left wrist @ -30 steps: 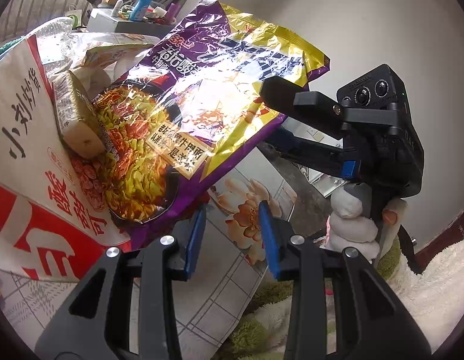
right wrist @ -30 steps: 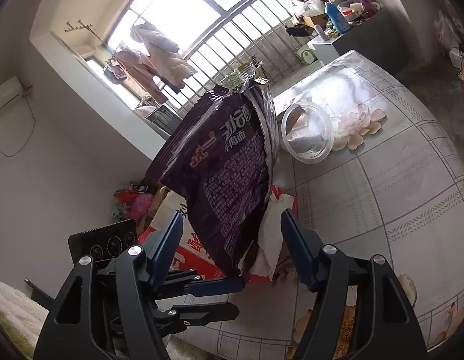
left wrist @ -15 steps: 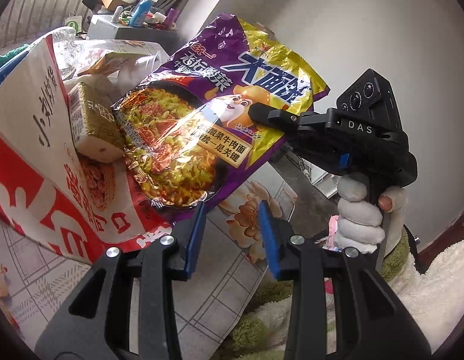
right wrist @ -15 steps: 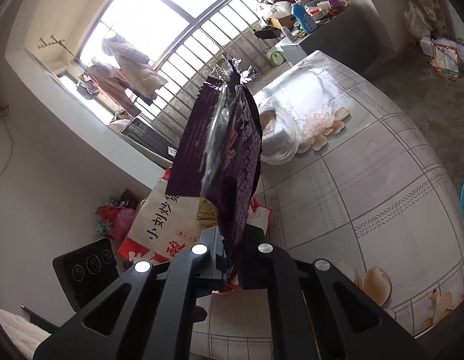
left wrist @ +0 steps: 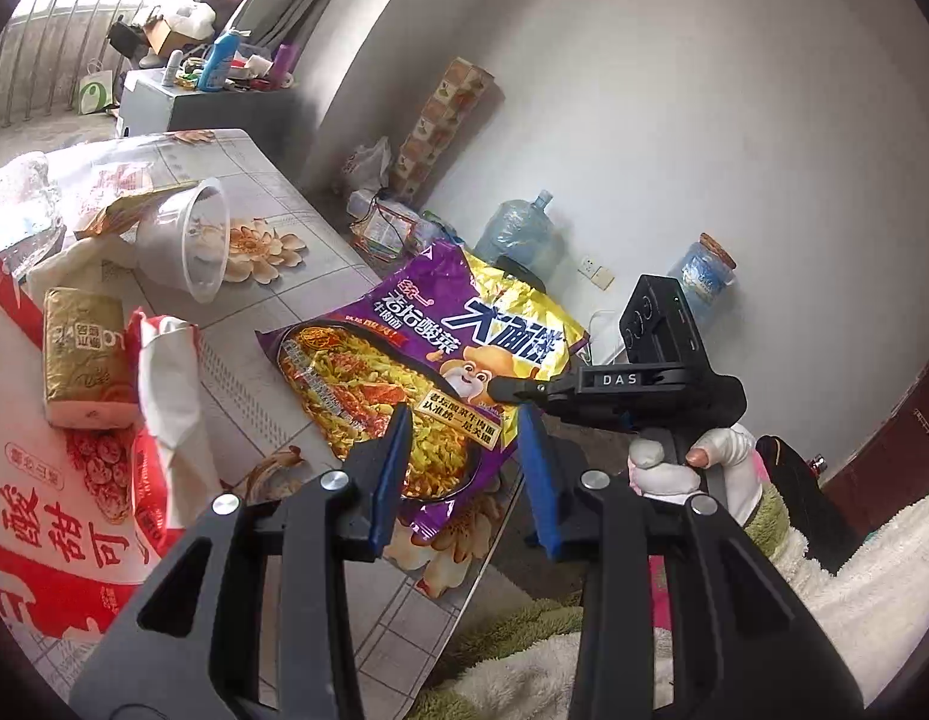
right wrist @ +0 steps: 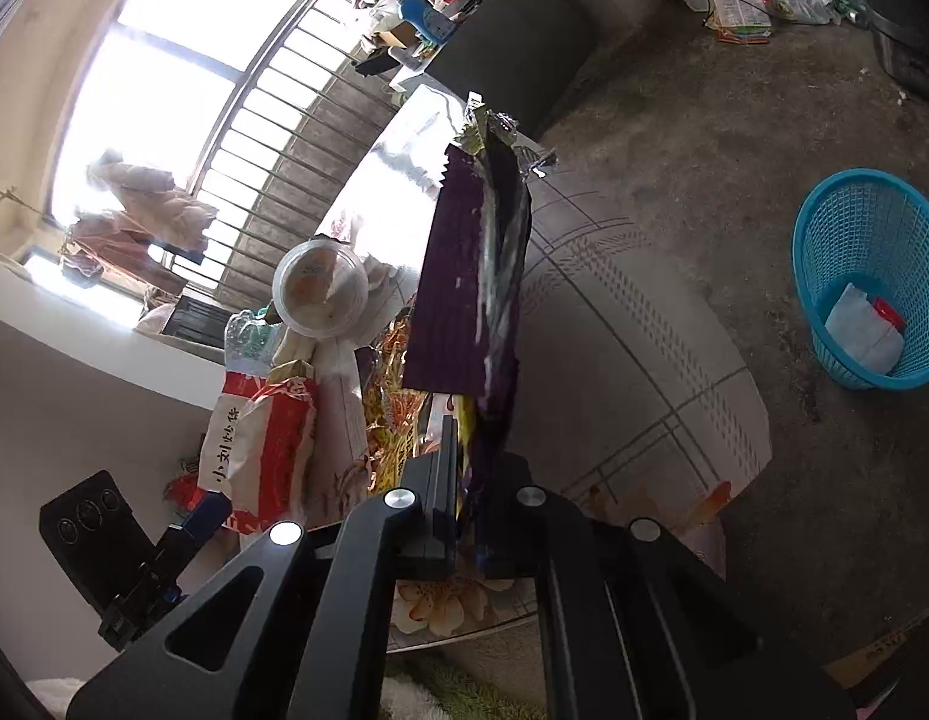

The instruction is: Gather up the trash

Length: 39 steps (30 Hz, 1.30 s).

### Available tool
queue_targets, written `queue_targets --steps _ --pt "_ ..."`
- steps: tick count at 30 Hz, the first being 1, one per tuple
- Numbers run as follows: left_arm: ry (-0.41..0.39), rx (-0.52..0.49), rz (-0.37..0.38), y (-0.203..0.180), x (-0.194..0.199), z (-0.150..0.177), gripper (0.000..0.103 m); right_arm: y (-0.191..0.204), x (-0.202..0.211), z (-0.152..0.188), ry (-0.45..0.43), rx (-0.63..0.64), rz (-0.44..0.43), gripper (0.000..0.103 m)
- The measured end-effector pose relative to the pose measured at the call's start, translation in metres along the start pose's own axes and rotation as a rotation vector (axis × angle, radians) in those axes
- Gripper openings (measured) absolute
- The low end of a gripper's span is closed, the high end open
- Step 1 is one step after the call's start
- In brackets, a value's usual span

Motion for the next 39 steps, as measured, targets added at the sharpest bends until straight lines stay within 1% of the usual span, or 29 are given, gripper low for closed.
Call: queue_targets --steps 1,2,5,7,10,12,13,14,16,19,21,22,30,35,37,39 --pt "0.015 -0.006 -0.009 -0.003 -0.008 -0.003 0.034 -0.005 -0.003 0.003 0.004 0.021 0.060 0.005" --pt "0.035 -0.014 -0.026 -0.006 -0.019 -0.005 0.034 -0.007 -0.004 0.005 0.005 0.039 0.098 0.005" --pt "0.114 -0.032 -0.077 -0.009 -0.054 -0.008 0.032 -0.007 0.000 0.007 -0.002 0.087 0.142 0.005" --pt "0.166 -0.028 -0.083 -0.009 -0.076 0.000 0.032 -0.005 0.006 0.004 -0.012 0.109 0.156 0.005" --pt "0.261 -0.010 -0.128 0.003 -0.105 0.020 0.031 -0.004 0.013 -0.001 -0.036 0.126 0.163 0.005" --pt "0.313 0.022 -0.144 0.012 -0.118 0.032 0.028 -0.004 0.018 -0.001 -0.054 0.141 0.161 0.005" --pt "0.326 0.034 -0.147 0.015 -0.121 0.036 0.028 -0.003 0.018 -0.006 -0.060 0.146 0.154 0.005" --pt "0.318 0.034 -0.146 0.016 -0.122 0.037 0.026 -0.004 0.020 -0.006 -0.071 0.150 0.148 0.005" --pt "0.322 0.024 -0.149 0.016 -0.123 0.038 0.026 -0.005 0.023 -0.008 -0.097 0.153 0.133 0.005" --pt "0.325 0.019 -0.155 0.016 -0.125 0.040 0.026 -0.005 0.022 -0.015 -0.144 0.114 0.083 0.005" --pt "0.327 0.022 -0.156 0.016 -0.125 0.040 0.025 -0.005 0.017 -0.016 -0.157 0.094 0.053 0.006" --pt "0.328 0.022 -0.158 0.015 -0.126 0.038 0.025 -0.004 0.013 -0.015 -0.158 0.095 0.057 0.006" --pt "0.325 0.018 -0.166 0.010 -0.130 0.035 0.025 0.003 -0.003 -0.008 -0.196 0.239 0.247 0.006" --pt "0.324 0.029 -0.158 0.008 -0.122 0.035 0.025 0.002 -0.010 -0.007 -0.205 0.321 0.347 0.005" --pt "0.317 0.024 -0.163 0.007 -0.116 0.035 0.025 -0.003 -0.014 -0.005 -0.195 0.330 0.369 0.005" --pt "0.303 0.012 -0.173 0.007 -0.107 0.033 0.026 -0.003 -0.014 -0.004 -0.204 0.332 0.365 0.005"
Point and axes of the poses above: each gripper's, at about its wrist camera, not at the fingertips, and x roughly against the way its jaws point, y to its left, z to its underside, the point moved 8 cm from there along -x, roughly the way its jaws point
